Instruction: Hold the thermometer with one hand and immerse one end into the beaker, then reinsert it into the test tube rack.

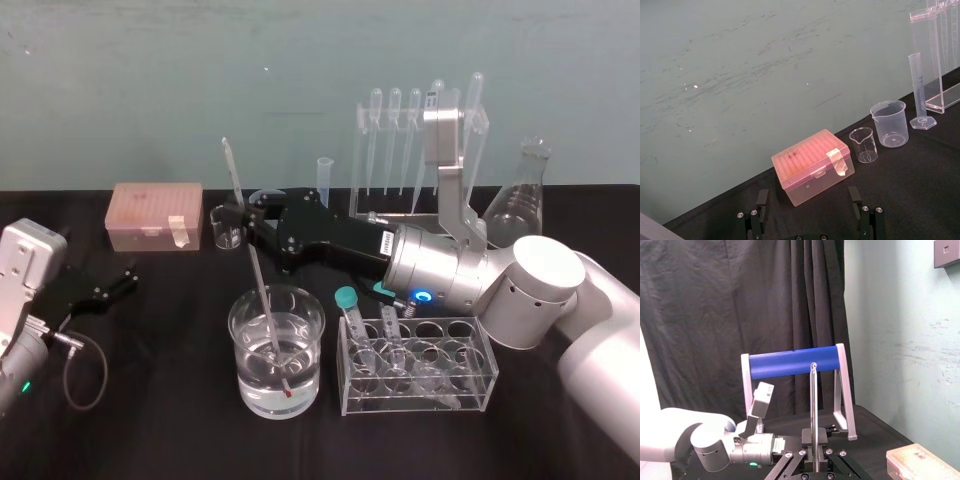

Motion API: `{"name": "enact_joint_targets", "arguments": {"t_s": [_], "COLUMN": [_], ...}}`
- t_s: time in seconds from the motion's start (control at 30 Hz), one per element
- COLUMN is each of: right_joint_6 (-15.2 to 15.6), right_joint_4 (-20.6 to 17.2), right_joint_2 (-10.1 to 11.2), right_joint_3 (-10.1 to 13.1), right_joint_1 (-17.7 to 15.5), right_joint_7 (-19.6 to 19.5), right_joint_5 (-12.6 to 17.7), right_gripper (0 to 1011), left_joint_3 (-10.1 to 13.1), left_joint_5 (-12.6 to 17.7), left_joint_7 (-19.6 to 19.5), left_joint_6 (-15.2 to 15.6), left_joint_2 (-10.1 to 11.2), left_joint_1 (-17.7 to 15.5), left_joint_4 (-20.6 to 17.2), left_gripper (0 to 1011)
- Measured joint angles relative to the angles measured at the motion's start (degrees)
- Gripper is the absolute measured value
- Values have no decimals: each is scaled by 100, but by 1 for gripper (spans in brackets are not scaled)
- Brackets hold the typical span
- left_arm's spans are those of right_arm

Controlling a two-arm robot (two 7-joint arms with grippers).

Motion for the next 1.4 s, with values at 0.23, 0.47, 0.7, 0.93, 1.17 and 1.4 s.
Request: {"name": "enact_joint_targets", "arguments": {"t_s": [0.23,0.47,0.7,0.93,1.17,1.4], "right_joint_6": [11,13,13,13,14,13], "right_joint_4": [-47,-84,-111,-130,-130,-131], "right_joint_2": [22,38,46,47,46,46], "right_joint_3": [-5,-7,-7,-7,-14,-19], "right_joint_1": [-24,-37,-47,-50,-44,-37], "right_joint_7": [-15,-33,-47,-55,-56,-54], "right_joint_5": [-5,-16,-23,-27,-28,-33], "right_gripper": [56,56,56,56,56,56], "left_joint_3": [0,0,0,0,0,0], "left_joint_5": [0,0,0,0,0,0], "left_joint_7": [0,0,0,0,0,0], "left_joint_6": [0,0,0,0,0,0], "left_joint_2": [0,0,0,0,0,0], "left_joint_1": [0,0,0,0,0,0], "left_joint_4": [0,0,0,0,0,0], "left_gripper": [1008,1008,1008,1008,1008,1008]}}
